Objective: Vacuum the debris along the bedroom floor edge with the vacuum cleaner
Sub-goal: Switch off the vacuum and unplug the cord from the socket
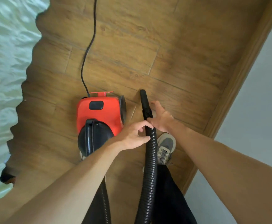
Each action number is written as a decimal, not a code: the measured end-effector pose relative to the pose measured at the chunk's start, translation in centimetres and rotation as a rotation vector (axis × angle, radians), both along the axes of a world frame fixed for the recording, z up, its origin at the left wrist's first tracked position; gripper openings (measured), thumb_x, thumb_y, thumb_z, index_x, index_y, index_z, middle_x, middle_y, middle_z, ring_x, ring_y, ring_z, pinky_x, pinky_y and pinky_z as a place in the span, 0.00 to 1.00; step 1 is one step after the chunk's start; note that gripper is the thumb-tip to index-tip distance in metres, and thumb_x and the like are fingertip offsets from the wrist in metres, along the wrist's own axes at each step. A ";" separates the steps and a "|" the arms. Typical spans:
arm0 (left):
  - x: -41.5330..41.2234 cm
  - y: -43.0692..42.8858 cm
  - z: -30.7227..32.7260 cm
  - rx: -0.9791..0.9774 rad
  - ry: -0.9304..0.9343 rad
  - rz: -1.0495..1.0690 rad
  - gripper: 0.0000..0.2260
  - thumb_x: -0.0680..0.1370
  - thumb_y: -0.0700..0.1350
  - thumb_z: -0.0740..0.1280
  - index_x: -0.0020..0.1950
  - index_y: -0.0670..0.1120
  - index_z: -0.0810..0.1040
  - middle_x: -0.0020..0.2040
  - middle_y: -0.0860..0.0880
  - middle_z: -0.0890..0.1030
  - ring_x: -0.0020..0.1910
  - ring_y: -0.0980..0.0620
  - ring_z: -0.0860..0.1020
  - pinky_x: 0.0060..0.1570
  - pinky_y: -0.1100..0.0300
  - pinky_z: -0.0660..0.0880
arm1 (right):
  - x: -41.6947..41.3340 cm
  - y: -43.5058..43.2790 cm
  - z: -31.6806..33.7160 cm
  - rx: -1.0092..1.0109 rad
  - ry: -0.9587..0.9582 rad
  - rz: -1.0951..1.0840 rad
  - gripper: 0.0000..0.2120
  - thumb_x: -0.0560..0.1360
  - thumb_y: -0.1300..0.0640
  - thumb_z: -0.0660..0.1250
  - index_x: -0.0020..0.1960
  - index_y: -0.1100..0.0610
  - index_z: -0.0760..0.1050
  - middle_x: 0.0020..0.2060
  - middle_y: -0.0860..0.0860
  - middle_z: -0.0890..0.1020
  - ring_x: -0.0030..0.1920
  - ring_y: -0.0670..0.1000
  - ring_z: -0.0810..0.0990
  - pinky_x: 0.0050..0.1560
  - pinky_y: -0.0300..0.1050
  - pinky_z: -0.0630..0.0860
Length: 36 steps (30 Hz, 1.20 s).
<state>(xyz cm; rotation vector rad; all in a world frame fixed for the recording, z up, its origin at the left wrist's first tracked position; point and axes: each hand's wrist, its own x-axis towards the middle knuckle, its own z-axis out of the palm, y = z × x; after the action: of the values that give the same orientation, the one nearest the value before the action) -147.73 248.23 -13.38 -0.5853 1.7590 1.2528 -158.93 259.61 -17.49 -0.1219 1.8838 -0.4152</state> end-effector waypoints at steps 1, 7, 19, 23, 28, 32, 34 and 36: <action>-0.8 -0.8 1.2 -0.007 0.007 -0.008 0.15 0.79 0.49 0.69 0.64 0.61 0.74 0.57 0.51 0.75 0.50 0.53 0.80 0.56 0.56 0.77 | -0.7 -0.4 1.2 0.009 0.015 0.004 0.32 0.75 0.56 0.68 0.73 0.42 0.56 0.62 0.58 0.74 0.51 0.59 0.78 0.50 0.54 0.78; -5.7 -5.5 10.3 -0.241 0.089 -0.035 0.26 0.77 0.52 0.71 0.73 0.57 0.66 0.66 0.48 0.73 0.59 0.50 0.77 0.59 0.57 0.72 | -5.3 -1.8 10.7 -0.018 0.164 0.097 0.33 0.77 0.51 0.68 0.76 0.50 0.55 0.67 0.60 0.72 0.63 0.62 0.75 0.61 0.55 0.74; -16.3 -10.8 35.6 -0.567 0.271 -0.266 0.41 0.76 0.61 0.68 0.81 0.54 0.46 0.76 0.46 0.60 0.75 0.44 0.64 0.69 0.46 0.69 | -16.7 -1.1 41.5 0.035 0.461 0.393 0.42 0.76 0.42 0.66 0.80 0.44 0.43 0.72 0.55 0.64 0.72 0.58 0.65 0.67 0.54 0.70; -19.6 -12.2 45.2 -0.637 0.395 -0.266 0.43 0.77 0.60 0.68 0.82 0.54 0.44 0.78 0.45 0.58 0.75 0.44 0.64 0.68 0.47 0.69 | -19.0 -1.9 51.3 0.033 0.602 0.394 0.43 0.76 0.41 0.66 0.80 0.44 0.42 0.72 0.54 0.64 0.72 0.58 0.64 0.67 0.54 0.70; -21.9 -14.3 55.8 -0.690 0.496 -0.257 0.44 0.76 0.60 0.69 0.82 0.54 0.43 0.80 0.43 0.54 0.77 0.42 0.61 0.70 0.44 0.67 | -19.8 -3.9 62.3 0.020 0.756 0.418 0.43 0.76 0.41 0.66 0.80 0.45 0.42 0.71 0.54 0.64 0.70 0.57 0.66 0.64 0.55 0.73; -22.9 -16.3 62.9 -0.725 0.571 -0.268 0.45 0.74 0.59 0.71 0.81 0.55 0.44 0.79 0.43 0.56 0.76 0.42 0.64 0.68 0.43 0.69 | -20.2 -5.5 69.7 0.032 0.853 0.407 0.44 0.76 0.39 0.66 0.80 0.45 0.42 0.71 0.54 0.65 0.70 0.58 0.66 0.64 0.56 0.73; -23.2 -17.8 66.0 -0.746 0.592 -0.280 0.45 0.73 0.60 0.71 0.81 0.57 0.44 0.79 0.43 0.55 0.75 0.41 0.65 0.68 0.41 0.70 | -20.3 -6.2 72.8 0.034 0.895 0.382 0.44 0.75 0.39 0.67 0.80 0.46 0.42 0.72 0.55 0.65 0.70 0.58 0.67 0.64 0.56 0.73; -23.3 -19.2 68.9 -0.764 0.619 -0.288 0.45 0.73 0.61 0.71 0.80 0.57 0.45 0.79 0.43 0.56 0.74 0.40 0.66 0.67 0.41 0.71 | -20.3 -6.8 75.5 0.035 0.940 0.356 0.45 0.75 0.39 0.67 0.80 0.45 0.42 0.72 0.55 0.65 0.69 0.58 0.68 0.63 0.56 0.74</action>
<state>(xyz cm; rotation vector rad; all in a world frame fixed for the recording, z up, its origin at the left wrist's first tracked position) -171.03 229.02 55.50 -0.3382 2.7572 0.5447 -179.24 252.84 58.04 -0.7179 2.7100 -0.0594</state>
